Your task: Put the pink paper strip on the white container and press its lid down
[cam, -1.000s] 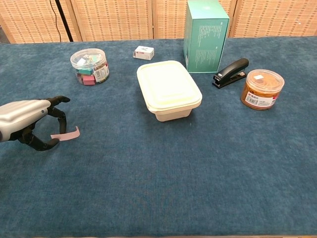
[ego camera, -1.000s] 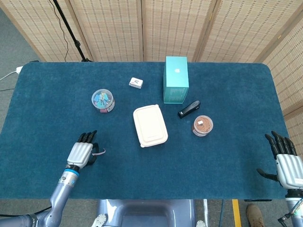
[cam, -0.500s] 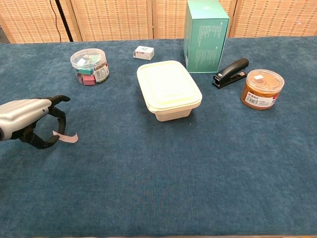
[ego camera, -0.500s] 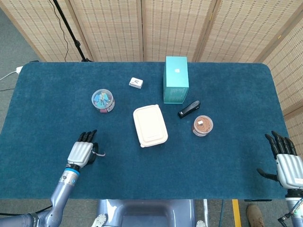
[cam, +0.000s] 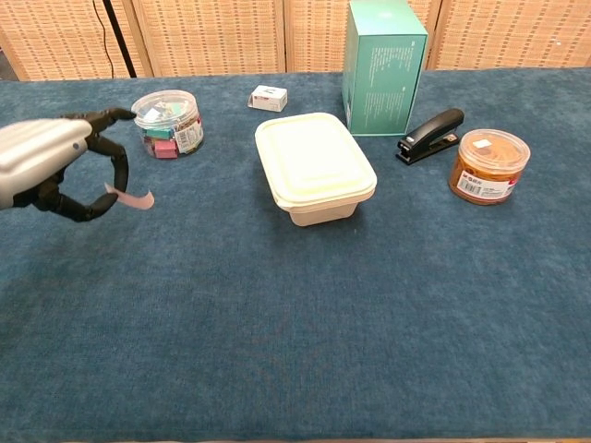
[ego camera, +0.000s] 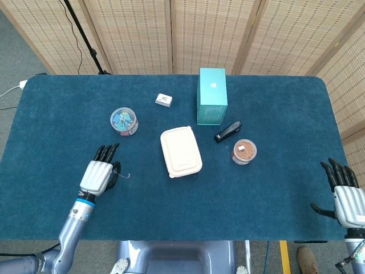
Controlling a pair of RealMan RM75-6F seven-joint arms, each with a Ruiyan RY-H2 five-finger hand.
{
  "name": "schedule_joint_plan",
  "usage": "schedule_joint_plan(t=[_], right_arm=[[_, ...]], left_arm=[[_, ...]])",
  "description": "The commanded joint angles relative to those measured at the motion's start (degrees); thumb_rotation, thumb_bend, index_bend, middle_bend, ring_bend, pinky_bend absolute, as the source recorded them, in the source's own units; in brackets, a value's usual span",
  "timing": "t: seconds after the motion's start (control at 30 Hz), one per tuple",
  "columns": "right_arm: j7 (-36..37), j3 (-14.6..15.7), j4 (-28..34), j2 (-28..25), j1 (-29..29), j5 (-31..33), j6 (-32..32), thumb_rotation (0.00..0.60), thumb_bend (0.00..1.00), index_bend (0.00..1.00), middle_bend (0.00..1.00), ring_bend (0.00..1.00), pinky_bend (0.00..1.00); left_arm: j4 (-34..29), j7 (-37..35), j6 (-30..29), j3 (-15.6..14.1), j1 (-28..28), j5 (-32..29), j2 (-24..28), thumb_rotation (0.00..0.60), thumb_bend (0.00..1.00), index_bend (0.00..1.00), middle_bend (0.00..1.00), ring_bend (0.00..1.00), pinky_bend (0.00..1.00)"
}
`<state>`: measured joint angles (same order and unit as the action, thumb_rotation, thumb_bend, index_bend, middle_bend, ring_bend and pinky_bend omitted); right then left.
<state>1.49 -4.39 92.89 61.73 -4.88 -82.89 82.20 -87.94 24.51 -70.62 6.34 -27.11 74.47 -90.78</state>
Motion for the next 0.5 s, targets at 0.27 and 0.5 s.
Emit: schedule_joint_plan(t=[0.27, 0.5], right_arm=[[-0.18, -0.47, -0.17, 0.12, -0.17, 0.94, -0.34, 0.6, 0.0, 0.0, 0.0, 0.0, 0.0], [-0.1, -0.67, -0.37, 0.08, -0.31, 1.78, -0.97, 0.6, 0.0, 0.0, 0.0, 0.0, 0.0]], left_arm=[[11.15, -0.43, -4.64, 6.52, -10.84, 16.72, -2.36, 0.6, 0.45, 0.6, 0.0, 0.0, 0.0], [22.24, 0.02, 0.54, 8.85, -18.36, 17.01, -8.35, 0.6, 0.45, 0.6, 0.0, 0.0, 0.0]])
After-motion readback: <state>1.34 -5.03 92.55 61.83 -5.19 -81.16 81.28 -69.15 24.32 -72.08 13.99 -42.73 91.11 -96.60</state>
